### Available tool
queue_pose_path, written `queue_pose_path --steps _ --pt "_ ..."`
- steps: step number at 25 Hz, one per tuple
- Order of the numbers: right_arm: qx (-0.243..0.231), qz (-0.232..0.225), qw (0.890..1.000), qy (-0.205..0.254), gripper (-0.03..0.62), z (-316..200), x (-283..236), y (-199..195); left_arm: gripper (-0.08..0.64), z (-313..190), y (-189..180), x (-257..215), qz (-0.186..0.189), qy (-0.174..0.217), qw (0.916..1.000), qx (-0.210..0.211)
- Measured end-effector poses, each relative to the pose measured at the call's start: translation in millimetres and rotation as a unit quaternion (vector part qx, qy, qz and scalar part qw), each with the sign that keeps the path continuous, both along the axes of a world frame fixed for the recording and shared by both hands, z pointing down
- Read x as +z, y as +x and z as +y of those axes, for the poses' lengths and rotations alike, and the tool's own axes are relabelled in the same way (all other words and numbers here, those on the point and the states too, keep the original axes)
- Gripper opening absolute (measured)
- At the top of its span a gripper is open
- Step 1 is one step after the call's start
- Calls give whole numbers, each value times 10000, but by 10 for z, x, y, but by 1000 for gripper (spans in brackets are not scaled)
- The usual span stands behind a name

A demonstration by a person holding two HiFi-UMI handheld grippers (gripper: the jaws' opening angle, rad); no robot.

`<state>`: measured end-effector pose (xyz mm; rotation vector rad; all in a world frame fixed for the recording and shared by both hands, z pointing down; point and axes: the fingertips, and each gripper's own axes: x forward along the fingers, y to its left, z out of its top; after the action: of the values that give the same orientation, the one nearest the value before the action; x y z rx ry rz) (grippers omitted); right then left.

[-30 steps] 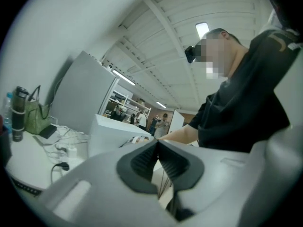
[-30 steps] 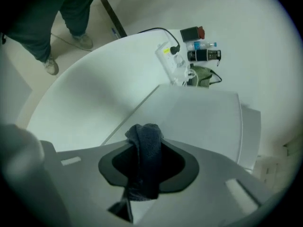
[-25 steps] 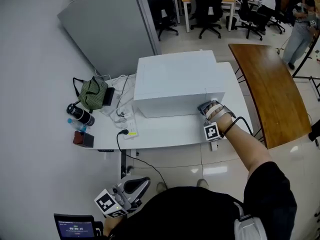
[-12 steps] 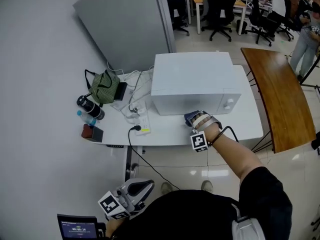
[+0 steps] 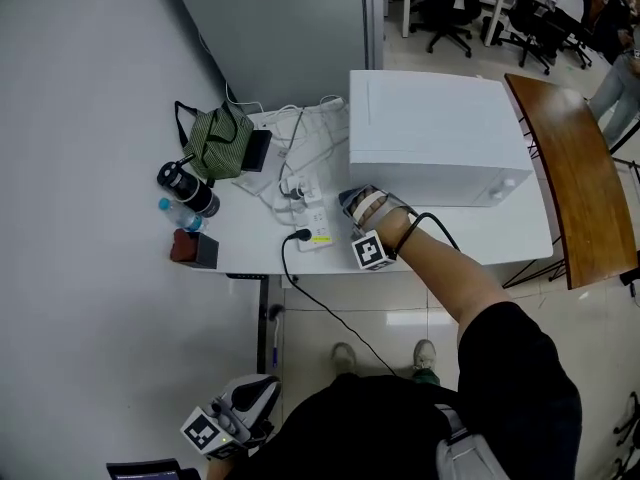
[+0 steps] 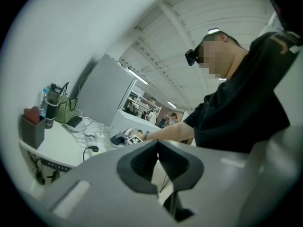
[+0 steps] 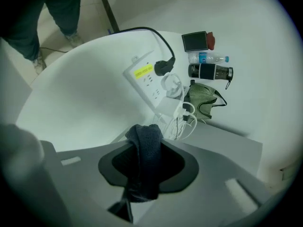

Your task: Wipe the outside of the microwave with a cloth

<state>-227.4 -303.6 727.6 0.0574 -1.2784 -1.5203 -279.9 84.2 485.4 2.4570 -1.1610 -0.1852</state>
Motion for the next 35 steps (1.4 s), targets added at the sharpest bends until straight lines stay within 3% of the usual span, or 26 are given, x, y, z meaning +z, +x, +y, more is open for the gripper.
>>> queue_pose_path --steps 4,10,13,16,20,24,29,32,35 --pt "314 110 9994 12 97 -82 -74 949 5 -210 402 -113 66 95 9994 334" --pt "1075 556 9926 98 97 -295 -111 3012 5 -566 1627 -403 154 345 9950 927" --pt "1162 577 9915 84 97 -320 -133 3453 5 -658 2158 -487 163 384 9923 1164" --pt "1230 276 9919 -136 97 -217 -168 3242 5 -691 2427 -527 183 377 9911 1267" --pt "542 -42 9975 -460 97 177 -39 2352 5 -623 2267 -488 209 328 9932 1100" --pt "121 -112 9976 -666 97 419 254 1292 5 -454 1616 -345 206 189 9974 669" --pt "133 -231 9982 -537 97 250 384 144 5 -161 492 -73 155 -18 9998 80" --pt "224 -141 9989 -394 97 73 411 -144 5 -77 59 38 137 -116 9998 -56" --pt "180 33 9994 -310 97 7 431 1 5 -48 -47 101 177 -198 9996 -36"
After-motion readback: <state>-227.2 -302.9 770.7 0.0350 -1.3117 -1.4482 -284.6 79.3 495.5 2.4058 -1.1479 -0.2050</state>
